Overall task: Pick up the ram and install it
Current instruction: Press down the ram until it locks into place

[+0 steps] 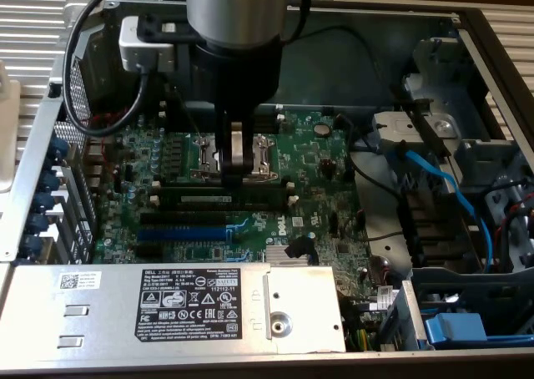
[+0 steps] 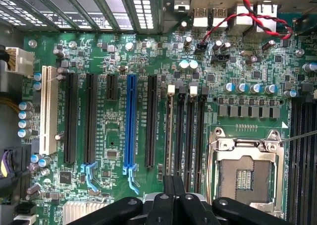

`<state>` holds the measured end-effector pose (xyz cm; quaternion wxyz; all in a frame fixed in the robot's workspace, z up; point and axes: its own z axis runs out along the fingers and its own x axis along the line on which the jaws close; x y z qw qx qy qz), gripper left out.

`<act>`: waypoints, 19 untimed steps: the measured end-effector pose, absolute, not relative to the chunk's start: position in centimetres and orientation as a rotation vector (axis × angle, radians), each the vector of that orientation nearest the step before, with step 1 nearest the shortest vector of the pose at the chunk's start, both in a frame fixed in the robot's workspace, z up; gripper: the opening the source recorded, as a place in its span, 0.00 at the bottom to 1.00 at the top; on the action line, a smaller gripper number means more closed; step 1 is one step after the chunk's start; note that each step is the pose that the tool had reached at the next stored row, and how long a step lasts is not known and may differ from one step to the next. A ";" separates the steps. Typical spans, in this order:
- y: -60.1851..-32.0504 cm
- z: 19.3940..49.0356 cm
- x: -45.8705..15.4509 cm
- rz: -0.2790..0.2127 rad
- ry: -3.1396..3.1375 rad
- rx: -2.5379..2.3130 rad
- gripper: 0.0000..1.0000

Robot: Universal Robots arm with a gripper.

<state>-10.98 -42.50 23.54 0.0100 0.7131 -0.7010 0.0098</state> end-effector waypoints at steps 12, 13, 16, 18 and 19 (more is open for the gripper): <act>-42.5 23.4 -10.9 0.023 -2.175 2.232 0.10; -42.5 23.3 -10.8 0.022 -2.174 2.233 0.10; -42.5 23.3 -10.8 0.020 -2.171 2.233 0.10; -42.5 23.3 -10.8 0.017 -2.168 2.234 0.10; -42.5 23.3 -10.8 0.016 -2.167 2.234 0.10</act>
